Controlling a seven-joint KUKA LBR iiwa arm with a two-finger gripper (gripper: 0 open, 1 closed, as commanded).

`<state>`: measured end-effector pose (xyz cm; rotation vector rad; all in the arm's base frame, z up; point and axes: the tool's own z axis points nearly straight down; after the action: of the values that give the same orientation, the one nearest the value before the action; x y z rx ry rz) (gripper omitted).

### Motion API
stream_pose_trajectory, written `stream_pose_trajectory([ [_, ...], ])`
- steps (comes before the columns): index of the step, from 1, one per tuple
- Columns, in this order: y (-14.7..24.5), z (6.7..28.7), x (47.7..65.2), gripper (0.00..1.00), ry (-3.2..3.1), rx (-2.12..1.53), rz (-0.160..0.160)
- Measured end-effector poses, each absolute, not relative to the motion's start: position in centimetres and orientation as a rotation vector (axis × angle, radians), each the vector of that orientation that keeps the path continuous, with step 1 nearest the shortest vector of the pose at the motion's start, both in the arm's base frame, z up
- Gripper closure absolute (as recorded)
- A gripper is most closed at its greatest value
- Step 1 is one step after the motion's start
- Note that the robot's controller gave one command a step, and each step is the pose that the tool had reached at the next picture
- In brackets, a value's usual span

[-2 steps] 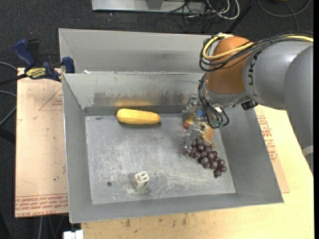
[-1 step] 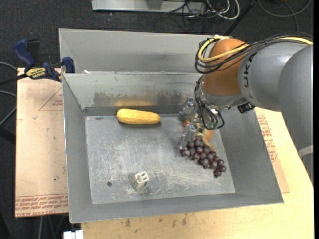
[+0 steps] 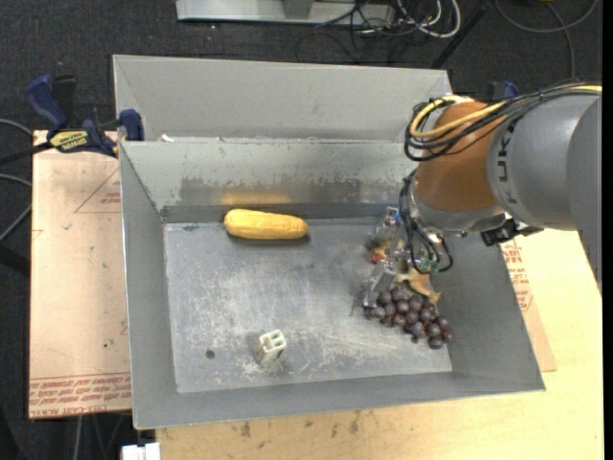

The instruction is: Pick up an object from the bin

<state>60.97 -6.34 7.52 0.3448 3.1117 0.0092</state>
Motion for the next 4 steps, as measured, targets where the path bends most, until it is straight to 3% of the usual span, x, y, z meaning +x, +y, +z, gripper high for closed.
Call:
stream_pose_trajectory([
  [1,-6.7,7.7,57.0,0.0,3.108,0.384,0.004],
  [2,-7.6,7.4,50.4,1.0,2.997,0.935,0.011],
  [4,-7.6,7.4,50.4,1.0,2.997,0.934,0.01],
])
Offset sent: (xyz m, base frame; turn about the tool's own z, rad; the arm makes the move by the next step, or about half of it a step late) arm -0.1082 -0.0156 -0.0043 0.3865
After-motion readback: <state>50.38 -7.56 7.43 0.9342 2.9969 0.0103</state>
